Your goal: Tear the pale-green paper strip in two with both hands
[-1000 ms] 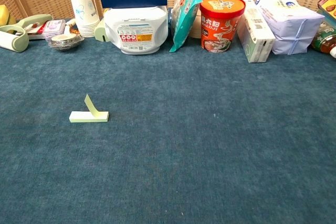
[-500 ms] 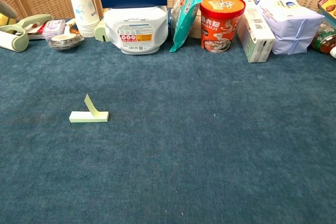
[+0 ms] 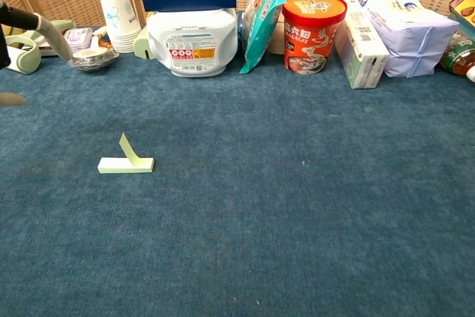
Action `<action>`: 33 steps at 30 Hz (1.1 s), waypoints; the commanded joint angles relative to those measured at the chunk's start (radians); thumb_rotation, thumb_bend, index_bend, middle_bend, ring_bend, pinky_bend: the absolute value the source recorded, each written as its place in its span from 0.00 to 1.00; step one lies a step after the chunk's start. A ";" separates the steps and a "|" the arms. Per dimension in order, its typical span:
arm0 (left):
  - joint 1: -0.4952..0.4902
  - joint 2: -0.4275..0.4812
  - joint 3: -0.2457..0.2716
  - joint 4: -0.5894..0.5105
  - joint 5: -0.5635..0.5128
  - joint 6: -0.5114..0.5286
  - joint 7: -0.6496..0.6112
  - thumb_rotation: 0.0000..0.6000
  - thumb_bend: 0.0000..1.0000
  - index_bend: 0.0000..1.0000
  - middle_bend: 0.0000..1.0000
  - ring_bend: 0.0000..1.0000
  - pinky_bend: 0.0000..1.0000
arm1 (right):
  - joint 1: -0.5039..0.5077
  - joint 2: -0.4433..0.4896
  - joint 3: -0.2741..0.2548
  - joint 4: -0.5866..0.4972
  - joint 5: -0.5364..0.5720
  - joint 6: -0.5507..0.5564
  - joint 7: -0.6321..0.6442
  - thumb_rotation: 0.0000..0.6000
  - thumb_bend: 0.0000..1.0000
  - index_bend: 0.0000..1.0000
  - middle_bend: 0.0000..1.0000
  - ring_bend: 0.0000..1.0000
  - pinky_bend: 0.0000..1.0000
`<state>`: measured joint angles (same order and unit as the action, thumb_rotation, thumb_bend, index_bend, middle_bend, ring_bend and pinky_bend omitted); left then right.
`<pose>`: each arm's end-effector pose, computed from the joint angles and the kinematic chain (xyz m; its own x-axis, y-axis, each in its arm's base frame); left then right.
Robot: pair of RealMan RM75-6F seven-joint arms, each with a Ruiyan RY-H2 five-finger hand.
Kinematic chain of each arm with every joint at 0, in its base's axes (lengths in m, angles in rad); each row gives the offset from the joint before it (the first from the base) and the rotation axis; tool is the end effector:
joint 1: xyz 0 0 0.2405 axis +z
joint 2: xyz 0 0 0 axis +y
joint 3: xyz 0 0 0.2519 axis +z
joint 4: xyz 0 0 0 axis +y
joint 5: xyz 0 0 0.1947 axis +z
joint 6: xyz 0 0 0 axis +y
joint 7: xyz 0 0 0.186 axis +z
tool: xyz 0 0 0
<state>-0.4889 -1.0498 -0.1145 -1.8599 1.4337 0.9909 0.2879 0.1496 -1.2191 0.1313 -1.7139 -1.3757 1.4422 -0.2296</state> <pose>-0.1753 0.3043 0.0990 0.5849 0.2110 0.7832 0.7715 -0.4428 -0.4569 -0.2734 -0.2520 0.1449 0.4003 0.0236 0.9161 -0.9161 0.0339 0.3994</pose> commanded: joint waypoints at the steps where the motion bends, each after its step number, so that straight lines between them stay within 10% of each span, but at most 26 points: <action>1: -0.013 -0.013 0.002 -0.008 -0.023 -0.013 0.026 1.00 0.24 0.27 1.00 1.00 1.00 | 0.000 0.000 -0.001 0.002 -0.002 0.000 0.004 0.87 0.43 0.00 0.19 0.05 0.00; 33: -0.090 -0.162 0.046 0.058 -0.312 -0.077 0.153 1.00 0.24 0.38 1.00 1.00 1.00 | 0.001 -0.003 -0.006 0.016 0.011 -0.017 0.027 0.87 0.43 0.00 0.19 0.06 0.00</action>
<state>-0.5754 -1.2043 -0.0711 -1.8101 1.1299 0.9164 0.4378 0.1505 -1.2222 0.1249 -1.6977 -1.3643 1.4257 -0.2032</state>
